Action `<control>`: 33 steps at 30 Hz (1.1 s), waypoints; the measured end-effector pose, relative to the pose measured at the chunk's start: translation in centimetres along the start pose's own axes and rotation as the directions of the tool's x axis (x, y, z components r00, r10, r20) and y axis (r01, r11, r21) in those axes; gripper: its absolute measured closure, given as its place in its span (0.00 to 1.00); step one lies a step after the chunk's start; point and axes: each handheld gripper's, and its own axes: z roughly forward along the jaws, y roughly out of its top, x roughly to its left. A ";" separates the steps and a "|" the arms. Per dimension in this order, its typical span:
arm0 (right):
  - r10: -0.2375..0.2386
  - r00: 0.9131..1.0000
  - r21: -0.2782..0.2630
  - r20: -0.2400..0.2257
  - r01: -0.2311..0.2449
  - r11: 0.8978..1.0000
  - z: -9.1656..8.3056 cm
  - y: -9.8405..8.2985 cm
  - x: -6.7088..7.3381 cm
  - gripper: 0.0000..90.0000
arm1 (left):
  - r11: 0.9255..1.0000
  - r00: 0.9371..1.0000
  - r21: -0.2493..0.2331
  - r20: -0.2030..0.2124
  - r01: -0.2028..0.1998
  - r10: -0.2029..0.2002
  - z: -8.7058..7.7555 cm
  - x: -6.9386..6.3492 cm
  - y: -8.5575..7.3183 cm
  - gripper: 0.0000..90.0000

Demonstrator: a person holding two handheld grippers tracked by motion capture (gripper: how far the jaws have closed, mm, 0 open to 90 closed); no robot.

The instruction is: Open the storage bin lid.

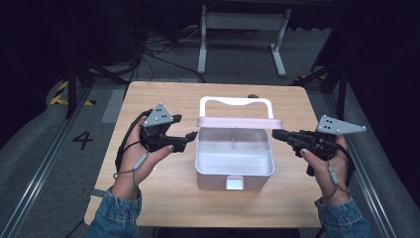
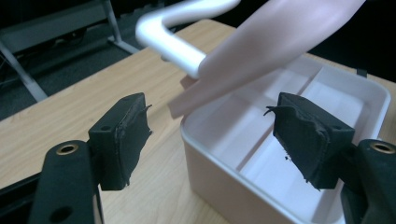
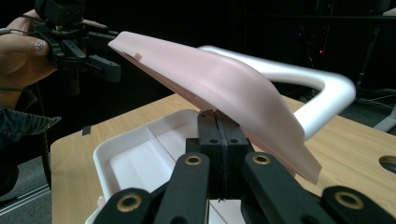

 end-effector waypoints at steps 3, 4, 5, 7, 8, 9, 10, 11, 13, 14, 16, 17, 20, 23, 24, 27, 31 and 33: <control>-0.005 1.000 -0.005 0.006 0.005 1.000 0.2 0.2 -0.1 1.00 | 1.000 1.000 -0.009 0.009 -0.004 0.004 0.5 -0.1 0.5 0.30; -0.008 1.000 -0.006 0.008 0.008 1.000 0.2 0.2 -0.2 1.00 | 1.000 1.000 -0.014 0.010 -0.015 0.015 0.7 -0.1 0.7 0.30; -0.004 1.000 -0.008 0.006 0.004 1.000 0.2 0.3 -0.2 1.00 | 1.000 1.000 -0.015 0.016 -0.012 0.013 1.0 -0.2 0.9 0.30; -0.001 1.000 -0.013 0.010 0.002 1.000 0.2 0.3 -0.3 1.00 | 1.000 1.000 -0.019 0.015 -0.019 0.020 1.2 -0.2 1.2 0.30; -0.001 1.000 -0.013 0.010 0.002 1.000 0.2 0.3 -0.3 1.00 | 0.999 1.000 -0.024 0.014 -0.024 0.024 1.4 -0.3 1.4 0.30; -0.002 1.000 -0.016 0.012 0.002 1.000 0.2 0.4 -0.3 1.00 | 0.999 1.000 -0.033 0.010 -0.029 0.029 1.6 -0.4 1.6 0.30; -0.002 1.000 -0.016 0.010 0.002 1.000 0.2 0.4 -0.4 1.00 | 0.999 0.999 -0.039 0.013 -0.035 0.036 1.8 -0.4 1.8 0.31; 0.000 1.000 -0.019 0.012 0.000 1.000 0.2 0.4 -0.4 1.00 | 0.998 0.999 -0.047 0.010 -0.042 0.042 1.9 -0.5 2.0 0.31; 0.003 1.000 -0.021 0.014 -0.002 1.000 0.1 0.4 -0.4 1.00 | 0.997 0.999 -0.063 0.012 -0.050 0.051 2.2 -0.6 2.3 0.31; 0.001 1.000 -0.019 0.013 0.000 1.000 0.0 0.4 -0.5 1.00 | 0.996 0.998 -0.068 0.016 -0.055 0.056 2.3 -0.6 2.4 0.32; 0.005 1.000 -0.025 0.014 -0.005 1.000 0.0 0.4 -0.5 1.00 | 0.996 0.998 -0.074 0.018 -0.057 0.059 2.6 -0.7 2.5 0.33; 0.009 1.000 -0.025 0.012 -0.008 1.000 0.0 0.3 -0.5 1.00 | 0.996 0.998 -0.077 0.022 -0.053 0.055 2.8 -0.8 2.5 0.34; 0.007 1.000 -0.023 0.011 -0.007 1.000 0.0 0.3 -0.6 1.00 | 0.995 0.998 -0.089 0.031 -0.054 0.057 3.3 -0.7 2.7 0.37; 0.004 1.000 -0.022 0.013 -0.004 1.000 -0.1 0.3 -0.6 1.00 | 0.993 0.997 -0.098 0.045 -0.059 0.064 3.5 -0.6 2.9 0.42; 0.006 1.000 -0.022 0.014 -0.006 1.000 -0.1 0.3 -0.6 1.00 | 0.993 0.997 -0.099 0.043 -0.063 0.067 3.6 -0.7 2.9 0.44; 0.008 1.000 -0.024 0.013 -0.007 1.000 -0.1 0.3 -0.7 1.00 | 0.992 0.996 -0.108 0.054 -0.065 0.071 3.8 -0.7 3.0 0.50; 0.008 1.000 -0.022 0.013 -0.008 1.000 -0.1 0.3 -0.6 1.00 | 0.991 0.995 -0.115 0.060 -0.074 0.081 4.0 -0.8 3.0 0.57; 0.005 1.000 -0.026 0.016 -0.005 1.000 -0.2 0.3 -0.7 1.00 | 0.990 0.995 -0.115 0.050 -0.080 0.086 4.0 -0.8 3.1 0.59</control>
